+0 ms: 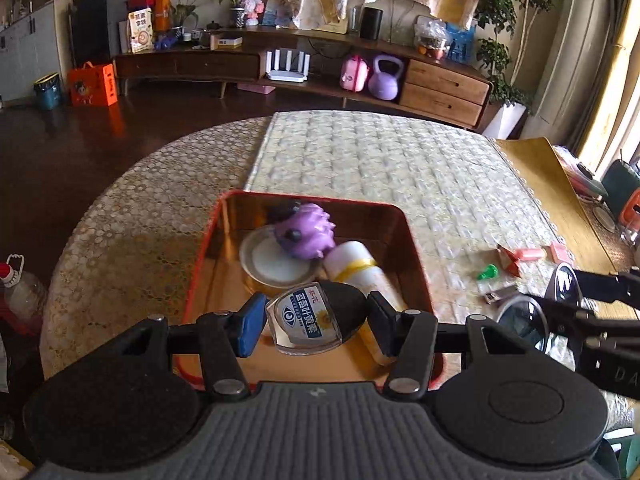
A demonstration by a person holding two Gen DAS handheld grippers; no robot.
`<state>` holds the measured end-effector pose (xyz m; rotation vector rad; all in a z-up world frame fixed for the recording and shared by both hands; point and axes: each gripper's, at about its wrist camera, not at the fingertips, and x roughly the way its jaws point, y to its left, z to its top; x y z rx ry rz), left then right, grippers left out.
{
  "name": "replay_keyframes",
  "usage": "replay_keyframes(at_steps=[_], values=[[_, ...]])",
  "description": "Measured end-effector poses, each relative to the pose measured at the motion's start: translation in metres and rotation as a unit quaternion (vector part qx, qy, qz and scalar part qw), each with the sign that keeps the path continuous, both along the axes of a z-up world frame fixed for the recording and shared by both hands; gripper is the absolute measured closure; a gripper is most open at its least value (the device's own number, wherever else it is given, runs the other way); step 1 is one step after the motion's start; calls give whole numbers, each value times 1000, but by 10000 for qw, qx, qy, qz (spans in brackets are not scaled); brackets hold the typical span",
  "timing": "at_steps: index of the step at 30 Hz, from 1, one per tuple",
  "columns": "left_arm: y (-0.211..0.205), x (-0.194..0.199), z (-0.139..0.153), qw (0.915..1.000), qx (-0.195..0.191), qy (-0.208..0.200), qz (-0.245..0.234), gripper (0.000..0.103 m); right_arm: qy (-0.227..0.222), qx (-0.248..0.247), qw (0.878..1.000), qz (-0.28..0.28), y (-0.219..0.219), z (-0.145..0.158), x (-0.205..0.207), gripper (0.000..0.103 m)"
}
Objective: Organize rigid objects
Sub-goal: 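Carry the bottle with left tool while right tool carries the sunglasses over the red tin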
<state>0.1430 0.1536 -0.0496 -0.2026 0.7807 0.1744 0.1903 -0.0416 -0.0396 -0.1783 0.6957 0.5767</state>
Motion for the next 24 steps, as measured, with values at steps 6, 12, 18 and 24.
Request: replay_keyframes(at_steps=[6, 12, 18, 24], values=[[26, 10, -3, 9998, -84, 66, 187, 49, -126, -267, 9991, 301, 33, -7, 0, 46], [37, 28, -15, 9993, -121, 177, 317, 49, -445, -621, 9951, 632, 65, -18, -2, 47], [42, 48, -26, 9990, -52, 227, 383, 49, -613, -824, 9913, 821, 86, -29, 3, 47], [43, 68, -36, 9986, 78, 324, 408, 49, -678, -962, 9887, 934, 99, -40, 9, 47]])
